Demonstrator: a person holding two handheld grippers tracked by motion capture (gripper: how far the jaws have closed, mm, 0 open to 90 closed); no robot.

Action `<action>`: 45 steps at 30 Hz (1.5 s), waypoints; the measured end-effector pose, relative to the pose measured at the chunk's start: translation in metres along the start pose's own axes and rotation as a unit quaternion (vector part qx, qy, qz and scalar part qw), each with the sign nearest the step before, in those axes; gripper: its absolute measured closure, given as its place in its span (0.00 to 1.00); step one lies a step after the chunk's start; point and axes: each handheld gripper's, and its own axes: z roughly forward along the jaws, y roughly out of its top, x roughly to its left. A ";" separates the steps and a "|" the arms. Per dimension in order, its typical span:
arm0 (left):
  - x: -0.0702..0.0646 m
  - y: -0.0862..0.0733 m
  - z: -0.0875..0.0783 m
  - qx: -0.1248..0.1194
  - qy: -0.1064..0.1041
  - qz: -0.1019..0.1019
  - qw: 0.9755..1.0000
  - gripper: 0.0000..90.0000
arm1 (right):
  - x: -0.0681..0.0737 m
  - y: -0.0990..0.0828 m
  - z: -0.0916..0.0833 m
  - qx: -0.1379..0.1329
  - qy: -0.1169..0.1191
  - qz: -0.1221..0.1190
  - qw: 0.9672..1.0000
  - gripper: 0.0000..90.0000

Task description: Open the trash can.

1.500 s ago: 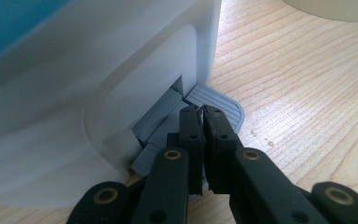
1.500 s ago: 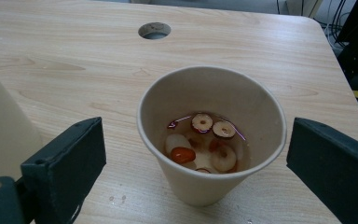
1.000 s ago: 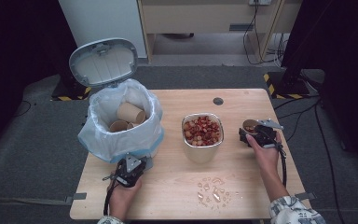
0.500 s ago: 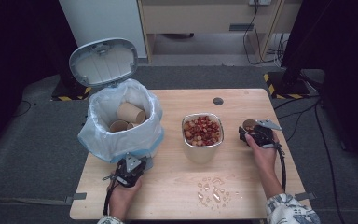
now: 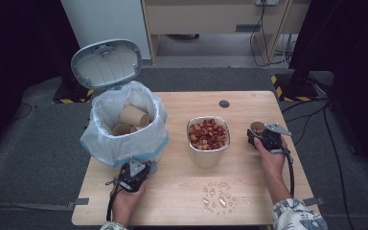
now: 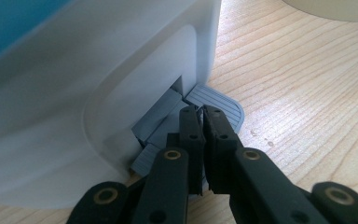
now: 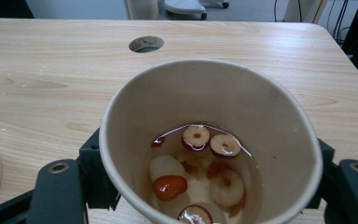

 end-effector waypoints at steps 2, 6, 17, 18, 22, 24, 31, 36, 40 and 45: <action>0.000 0.000 0.000 0.000 0.000 0.000 1.000 0.95 | -0.001 0.000 -0.002 -0.005 0.001 -0.002 1.000 0.33; 0.000 0.000 0.000 0.000 0.000 -0.001 1.000 0.95 | -0.002 0.003 -0.004 -0.013 0.001 -0.009 1.000 0.34; 0.000 0.000 0.000 -0.001 -0.001 -0.002 1.000 0.95 | -0.004 0.019 -0.018 -0.026 0.013 -0.028 0.999 0.35; 0.000 0.000 0.000 -0.001 -0.001 -0.002 1.000 0.95 | -0.004 0.019 -0.018 -0.026 0.013 -0.028 0.999 0.35; 0.000 0.000 0.000 0.000 -0.001 -0.002 1.000 0.95 | -0.006 0.027 -0.024 -0.030 0.017 -0.036 0.999 0.35; 0.000 0.000 0.000 0.000 -0.001 -0.002 1.000 0.95 | -0.006 0.029 -0.026 -0.030 0.017 -0.038 0.999 0.35; 0.000 0.000 0.000 -0.001 -0.001 -0.003 1.000 0.95 | -0.007 0.043 -0.036 -0.034 0.024 -0.049 0.998 0.35; 0.000 0.000 0.000 -0.001 -0.001 -0.003 1.000 0.95 | -0.008 0.051 -0.041 -0.036 0.029 -0.052 0.998 0.35; 0.000 0.000 0.000 -0.001 -0.001 -0.003 1.000 0.95 | -0.008 0.061 -0.045 -0.038 0.033 -0.055 0.997 0.36; 0.000 0.000 0.000 -0.001 -0.001 -0.003 1.000 0.95 | -0.008 0.067 -0.048 -0.040 0.035 -0.057 0.997 0.36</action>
